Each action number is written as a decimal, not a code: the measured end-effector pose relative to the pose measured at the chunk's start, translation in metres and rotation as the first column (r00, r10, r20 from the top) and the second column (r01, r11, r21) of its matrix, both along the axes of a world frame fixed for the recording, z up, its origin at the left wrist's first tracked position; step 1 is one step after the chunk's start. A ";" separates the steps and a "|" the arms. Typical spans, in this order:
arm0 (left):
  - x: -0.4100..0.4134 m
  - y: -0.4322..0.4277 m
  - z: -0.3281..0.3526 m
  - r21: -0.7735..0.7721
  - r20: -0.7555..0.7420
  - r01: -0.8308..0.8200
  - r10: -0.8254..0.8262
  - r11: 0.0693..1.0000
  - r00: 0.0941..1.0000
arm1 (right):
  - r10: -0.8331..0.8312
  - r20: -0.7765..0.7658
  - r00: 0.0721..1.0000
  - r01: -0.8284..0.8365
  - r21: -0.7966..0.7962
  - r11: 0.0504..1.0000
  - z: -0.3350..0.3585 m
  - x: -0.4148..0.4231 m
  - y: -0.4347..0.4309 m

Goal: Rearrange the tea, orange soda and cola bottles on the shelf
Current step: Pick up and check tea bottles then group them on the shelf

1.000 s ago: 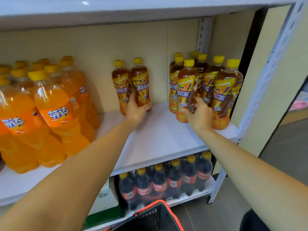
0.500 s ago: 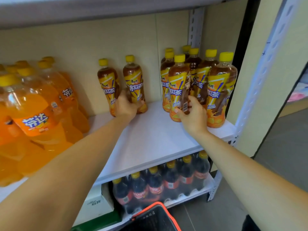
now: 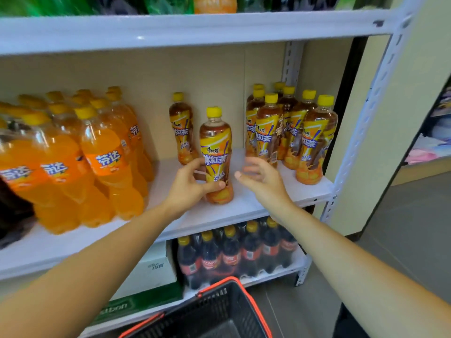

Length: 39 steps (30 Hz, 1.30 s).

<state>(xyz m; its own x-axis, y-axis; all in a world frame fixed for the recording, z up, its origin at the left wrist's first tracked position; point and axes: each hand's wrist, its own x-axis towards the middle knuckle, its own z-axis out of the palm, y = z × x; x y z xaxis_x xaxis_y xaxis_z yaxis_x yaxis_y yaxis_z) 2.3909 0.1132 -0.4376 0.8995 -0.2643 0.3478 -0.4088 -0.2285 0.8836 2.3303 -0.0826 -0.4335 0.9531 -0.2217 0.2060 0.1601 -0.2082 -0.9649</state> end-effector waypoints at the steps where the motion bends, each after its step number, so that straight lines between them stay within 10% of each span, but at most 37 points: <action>1: -0.014 0.004 0.002 -0.024 -0.012 0.027 -0.027 0.999 1.000 | 0.071 -0.025 0.997 -0.069 0.074 0.995 0.001 -0.007 0.007; 11: -0.110 0.044 0.005 -0.207 -0.221 0.170 -0.215 0.963 0.951 | 0.227 -0.037 0.973 -0.180 0.494 0.851 -0.015 -0.067 0.047; 39: -0.125 0.059 -0.012 -0.279 -0.264 -0.053 -0.024 0.959 0.964 | 0.462 -0.178 0.869 -0.323 0.504 0.801 -0.037 -0.096 0.075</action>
